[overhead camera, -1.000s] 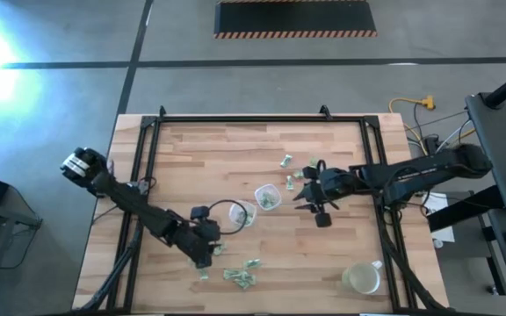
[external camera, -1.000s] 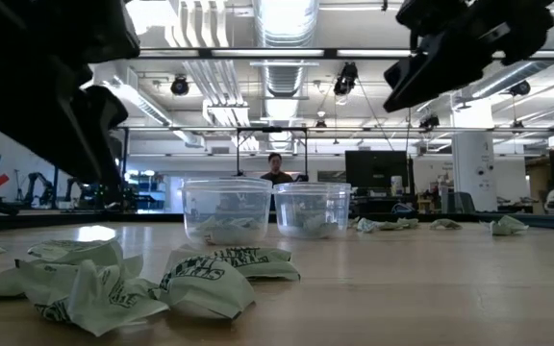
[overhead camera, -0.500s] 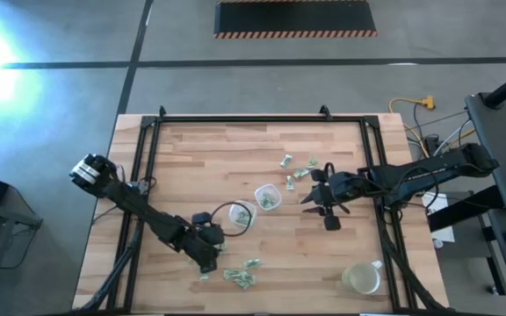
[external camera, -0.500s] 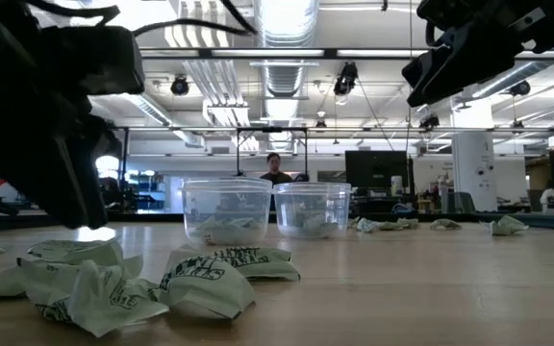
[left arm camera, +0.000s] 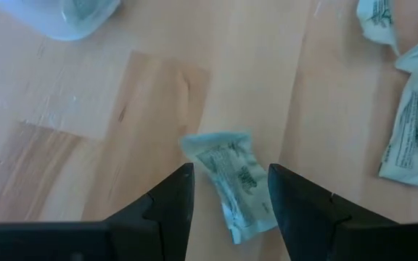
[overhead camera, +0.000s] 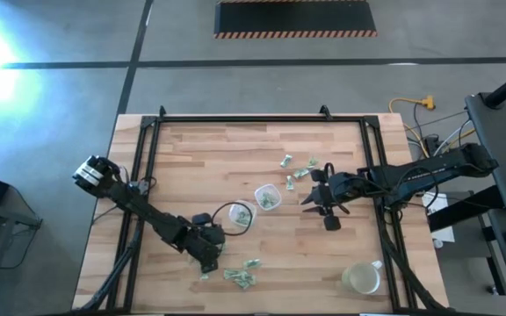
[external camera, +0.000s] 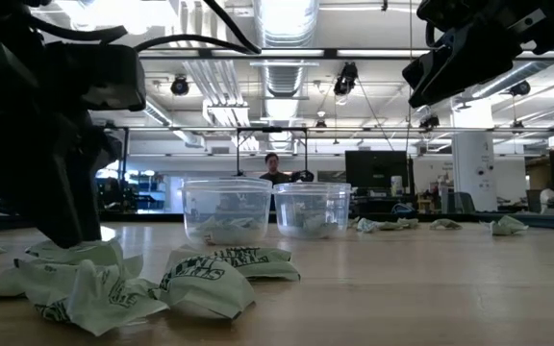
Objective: Pick and place items into bin
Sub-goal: Put the stevia packet into the left bin, then put the stevia packet into the right bin
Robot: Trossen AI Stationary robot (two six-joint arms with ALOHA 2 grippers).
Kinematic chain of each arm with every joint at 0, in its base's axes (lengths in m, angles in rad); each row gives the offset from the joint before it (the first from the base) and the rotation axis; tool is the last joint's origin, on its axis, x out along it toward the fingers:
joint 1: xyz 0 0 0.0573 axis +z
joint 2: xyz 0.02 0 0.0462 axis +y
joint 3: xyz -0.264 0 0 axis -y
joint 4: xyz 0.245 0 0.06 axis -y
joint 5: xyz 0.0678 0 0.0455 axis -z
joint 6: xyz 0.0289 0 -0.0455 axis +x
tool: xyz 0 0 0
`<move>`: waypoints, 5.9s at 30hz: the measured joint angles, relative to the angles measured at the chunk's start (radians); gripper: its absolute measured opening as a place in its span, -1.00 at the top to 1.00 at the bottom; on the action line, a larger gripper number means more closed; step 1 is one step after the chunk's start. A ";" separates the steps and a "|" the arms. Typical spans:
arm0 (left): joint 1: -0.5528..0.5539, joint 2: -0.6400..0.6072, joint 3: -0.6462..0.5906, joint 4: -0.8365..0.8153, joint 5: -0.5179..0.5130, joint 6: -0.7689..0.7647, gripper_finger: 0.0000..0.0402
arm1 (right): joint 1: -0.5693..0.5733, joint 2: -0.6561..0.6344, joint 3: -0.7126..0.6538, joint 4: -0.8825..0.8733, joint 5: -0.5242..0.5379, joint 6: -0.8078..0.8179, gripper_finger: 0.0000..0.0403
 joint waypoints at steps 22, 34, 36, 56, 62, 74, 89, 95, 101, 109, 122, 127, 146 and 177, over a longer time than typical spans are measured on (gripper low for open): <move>0.005 -0.002 -0.021 -0.007 0.011 0.004 0.61 | 0.000 0.000 0.000 0.000 0.000 0.000 0.59; 0.006 -0.002 -0.019 -0.010 0.025 0.107 0.97 | 0.000 0.000 -0.002 0.000 0.000 0.000 0.63; 0.006 -0.002 -0.019 -0.010 0.025 0.119 0.97 | 0.000 0.000 -0.003 0.000 -0.001 0.000 0.63; -0.001 -0.135 -0.019 -0.089 -0.168 0.234 0.97 | 0.000 0.000 -0.004 0.002 0.000 0.000 0.67; 0.006 -0.134 -0.009 -0.089 -0.275 0.326 0.97 | 0.000 0.000 -0.004 0.002 0.000 0.000 0.68; 0.046 -0.134 0.053 -0.066 -0.437 0.530 0.97 | 0.000 0.000 -0.004 0.002 0.000 -0.001 0.71; 0.232 -0.132 0.050 0.144 -0.255 0.767 0.97 | 0.000 0.000 -0.004 0.002 0.000 -0.008 0.72; 0.233 -0.113 0.050 0.148 -0.258 0.768 0.97 | 0.000 0.000 -0.005 0.002 0.000 -0.008 0.72; 0.234 -0.097 0.050 0.145 -0.259 0.768 0.90 | 0.000 0.001 -0.006 0.001 0.000 -0.008 0.72; 0.233 -0.096 0.050 0.145 -0.280 0.768 0.56 | 0.000 0.001 -0.021 0.002 0.000 -0.012 0.72; 0.233 -0.140 0.063 0.122 -0.308 0.756 0.45 | -0.033 0.002 -0.119 0.101 0.257 0.005 0.72; 0.233 -0.175 0.060 0.120 -0.330 0.718 0.45 | -0.114 0.025 -0.128 0.138 0.263 0.072 0.72; 0.225 -0.210 0.051 0.121 -0.329 0.715 0.45 | -0.301 0.359 -0.007 0.112 0.212 -0.144 0.48; 0.221 -0.210 0.051 0.120 -0.328 0.716 0.45 | -0.472 0.534 0.045 0.108 0.089 -0.112 0.19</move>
